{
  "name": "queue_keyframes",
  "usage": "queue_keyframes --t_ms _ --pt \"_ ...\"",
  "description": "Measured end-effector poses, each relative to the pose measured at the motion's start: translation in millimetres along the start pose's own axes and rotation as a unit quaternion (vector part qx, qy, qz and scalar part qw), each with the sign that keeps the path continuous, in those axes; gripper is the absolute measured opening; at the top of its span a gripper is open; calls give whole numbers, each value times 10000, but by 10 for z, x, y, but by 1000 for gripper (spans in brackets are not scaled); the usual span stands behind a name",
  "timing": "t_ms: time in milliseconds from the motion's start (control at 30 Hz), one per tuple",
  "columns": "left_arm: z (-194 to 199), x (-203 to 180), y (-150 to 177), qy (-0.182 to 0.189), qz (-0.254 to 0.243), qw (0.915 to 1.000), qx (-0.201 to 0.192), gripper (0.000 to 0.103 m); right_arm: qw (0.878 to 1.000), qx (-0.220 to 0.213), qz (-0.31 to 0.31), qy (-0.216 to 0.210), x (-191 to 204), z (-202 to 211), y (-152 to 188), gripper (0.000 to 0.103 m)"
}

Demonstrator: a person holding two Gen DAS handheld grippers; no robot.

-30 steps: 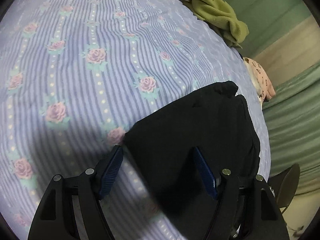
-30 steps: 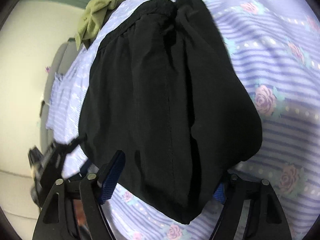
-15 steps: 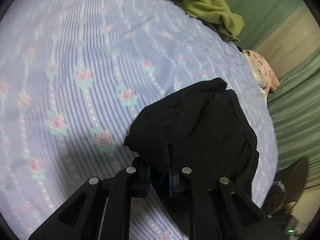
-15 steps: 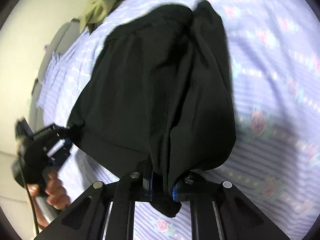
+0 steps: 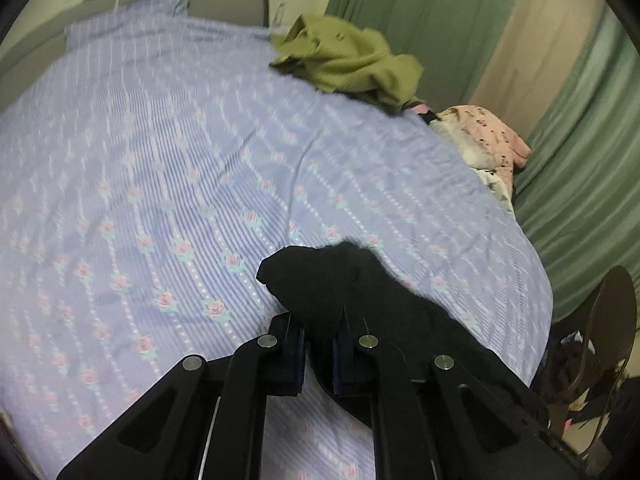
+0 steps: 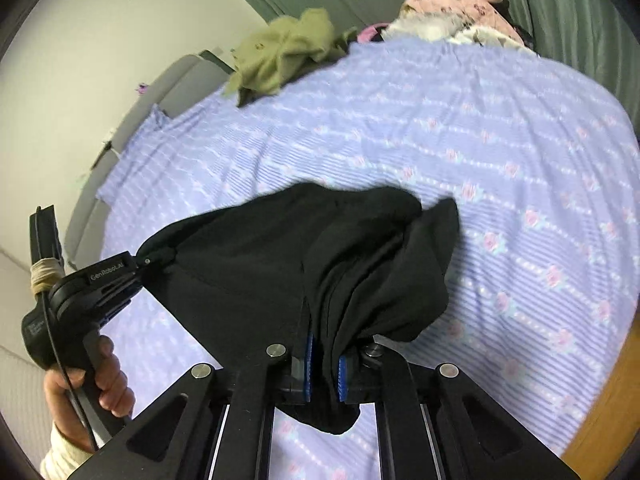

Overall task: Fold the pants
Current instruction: 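Lift the folded shorts with both grippers and carry them toward the clothes stack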

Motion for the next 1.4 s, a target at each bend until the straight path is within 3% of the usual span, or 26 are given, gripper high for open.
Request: queue_keyframes --t_ms 233,533,767,1100,1400 --pt "894 81 300 -26 -13 9997 -257 11 9993 -37 282 -249 348 717 272 9" --pt "2053 384 1084 -123 2 9975 -696 10 9957 -103 827 -410 804 1555 998 9" --pt "2790 867 1714 -325 28 9959 -846 10 9913 -214 1140 -621 1245 2062 1605 9" --pt "3503 1859 2251 -503 382 9941 -882 10 9850 154 1344 -1072 1926 2231 2499 9" --pt "3934 2905 2350 -438 457 9919 -1099 10 9775 146 1634 -1327 2803 2136 3031 9"
Point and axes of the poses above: each gripper's, at about its wrist camera, not at the fingertips, and z roughly against the way its jaws point, x to its left, y to its underside, the point moved 6 cm from there along -z, roughly the way its jaws point, and after that the axes turned 14 degrees about -y, right-handed, at the moved point
